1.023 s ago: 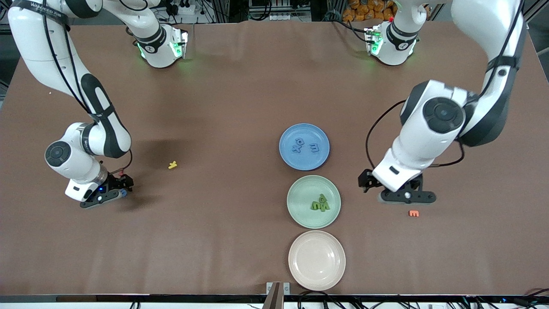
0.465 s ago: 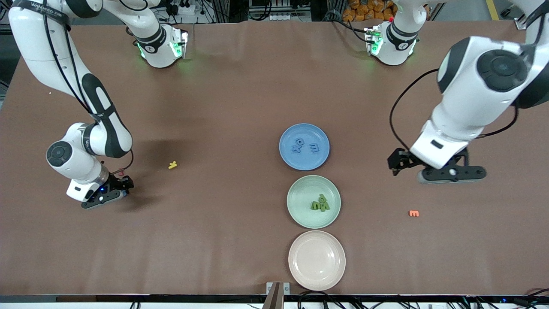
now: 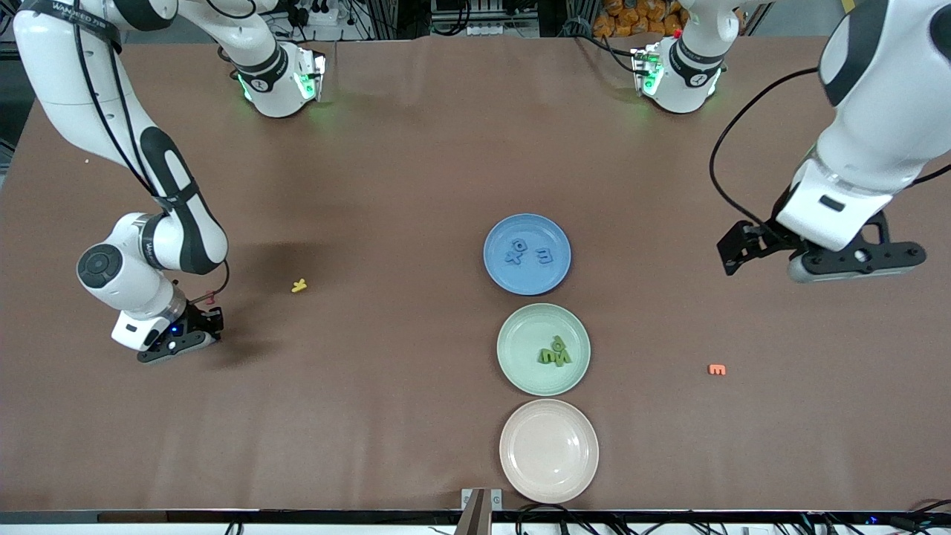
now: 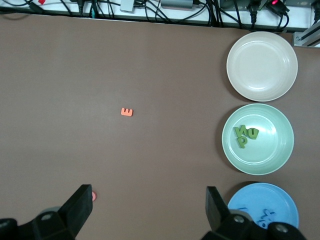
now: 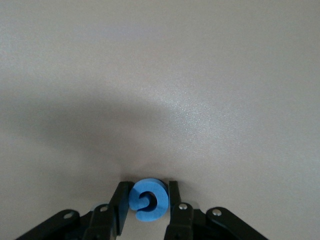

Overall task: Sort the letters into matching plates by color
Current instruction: 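Carry blue G into the blue plate and open the right gripper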

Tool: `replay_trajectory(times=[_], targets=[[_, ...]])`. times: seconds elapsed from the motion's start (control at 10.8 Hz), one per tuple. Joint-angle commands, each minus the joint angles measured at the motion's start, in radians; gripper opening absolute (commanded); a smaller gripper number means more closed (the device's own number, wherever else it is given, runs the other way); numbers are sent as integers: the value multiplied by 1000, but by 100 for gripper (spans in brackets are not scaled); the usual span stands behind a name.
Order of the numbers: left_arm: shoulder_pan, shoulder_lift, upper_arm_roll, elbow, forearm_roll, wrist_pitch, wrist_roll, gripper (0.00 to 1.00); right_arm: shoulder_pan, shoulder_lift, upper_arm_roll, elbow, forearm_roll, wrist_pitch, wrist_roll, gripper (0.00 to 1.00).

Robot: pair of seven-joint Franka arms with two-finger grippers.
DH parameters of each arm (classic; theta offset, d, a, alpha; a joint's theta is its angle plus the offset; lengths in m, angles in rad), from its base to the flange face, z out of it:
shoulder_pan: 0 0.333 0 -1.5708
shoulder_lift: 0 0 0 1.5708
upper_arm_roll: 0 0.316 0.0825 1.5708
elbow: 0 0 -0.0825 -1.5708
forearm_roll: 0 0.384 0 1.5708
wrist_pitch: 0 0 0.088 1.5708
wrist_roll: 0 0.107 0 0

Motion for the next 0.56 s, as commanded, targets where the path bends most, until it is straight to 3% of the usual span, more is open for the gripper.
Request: replay_trajectory(times=[0.0, 0.46], targets=[[46, -79, 2, -33, -74, -40, 33, 100, -16, 1, 16, 6, -3, 7, 0, 36], [69, -131, 8, -35, -79, -86, 53, 100, -14, -12, 16, 28, 0, -19, 11, 33]])
